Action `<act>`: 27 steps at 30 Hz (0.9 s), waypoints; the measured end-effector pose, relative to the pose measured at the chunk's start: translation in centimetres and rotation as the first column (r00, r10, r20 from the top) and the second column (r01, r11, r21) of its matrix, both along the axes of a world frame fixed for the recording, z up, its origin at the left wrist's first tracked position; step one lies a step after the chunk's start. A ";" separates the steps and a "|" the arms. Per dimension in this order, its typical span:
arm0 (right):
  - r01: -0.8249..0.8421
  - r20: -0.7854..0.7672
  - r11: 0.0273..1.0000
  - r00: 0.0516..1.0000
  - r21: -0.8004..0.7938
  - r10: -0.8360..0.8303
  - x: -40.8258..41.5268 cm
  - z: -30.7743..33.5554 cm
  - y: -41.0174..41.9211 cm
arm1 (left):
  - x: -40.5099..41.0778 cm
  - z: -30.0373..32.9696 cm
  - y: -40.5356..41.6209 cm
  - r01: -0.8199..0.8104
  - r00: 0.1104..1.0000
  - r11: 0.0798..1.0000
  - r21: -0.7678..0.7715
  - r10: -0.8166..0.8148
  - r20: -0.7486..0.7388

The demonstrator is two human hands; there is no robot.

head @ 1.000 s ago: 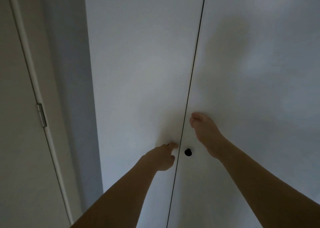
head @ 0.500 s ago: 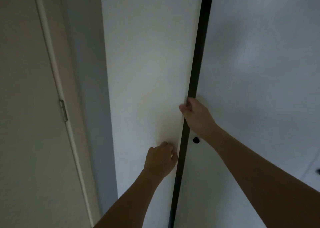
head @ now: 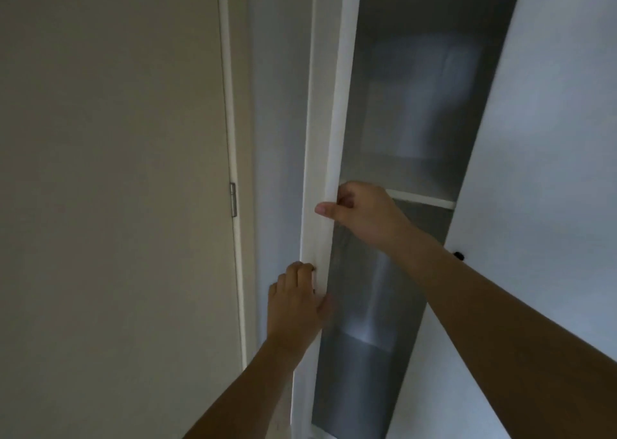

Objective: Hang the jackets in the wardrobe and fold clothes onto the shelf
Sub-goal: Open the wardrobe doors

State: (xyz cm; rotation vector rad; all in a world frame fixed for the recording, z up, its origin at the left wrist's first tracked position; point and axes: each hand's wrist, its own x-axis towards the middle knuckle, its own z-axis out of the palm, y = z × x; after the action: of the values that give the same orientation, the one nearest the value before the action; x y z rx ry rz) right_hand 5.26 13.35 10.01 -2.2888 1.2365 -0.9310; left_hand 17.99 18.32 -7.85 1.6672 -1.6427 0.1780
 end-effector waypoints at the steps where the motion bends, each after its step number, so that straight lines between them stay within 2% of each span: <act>1: -0.013 0.003 1.000 1.000 0.003 0.013 1.6 -0.2 0.3 | 1.2 0.1 0.4 0.000 1.000 1.000 0.000 0.000 0.006; 6: -0.033 0.023 0.992 0.999 -0.123 0.036 10.7 -1.1 1.4 | 8.3 0.7 2.3 -0.021 0.967 0.990 0.140 0.056 -0.250; 13: 0.060 -0.033 0.982 0.997 -0.182 -0.067 21.4 -1.6 -0.4 | 19.4 1.5 0.2 -0.083 0.959 0.967 0.239 0.143 -0.246; 21: 0.155 -0.012 0.937 0.986 -0.311 -0.167 24.7 -3.1 -2.5 | 22.2 1.0 -1.2 -0.103 0.959 0.969 0.226 0.157 -0.235; 23: 0.112 0.032 0.959 0.994 -0.261 -0.108 23.9 -3.2 -2.7 | 21.9 1.3 -1.0 -0.099 0.953 0.960 0.262 0.167 -0.252; 25: 0.006 0.112 0.991 0.994 -0.133 0.009 22.1 -3.0 -3.0 | 20.9 1.8 -0.5 -0.093 0.921 0.951 0.294 0.195 -0.338; 27: -0.060 0.108 0.998 0.992 -0.029 0.063 18.9 -2.7 -3.5 | 19.0 2.2 -0.1 -0.125 0.881 0.962 0.244 0.221 -0.418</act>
State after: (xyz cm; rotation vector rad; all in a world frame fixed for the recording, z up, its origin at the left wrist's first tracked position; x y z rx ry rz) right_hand 24.16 9.82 7.29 -2.2501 1.1088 -1.0397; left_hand 36.99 18.20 -5.69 1.8499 -1.1983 -0.2836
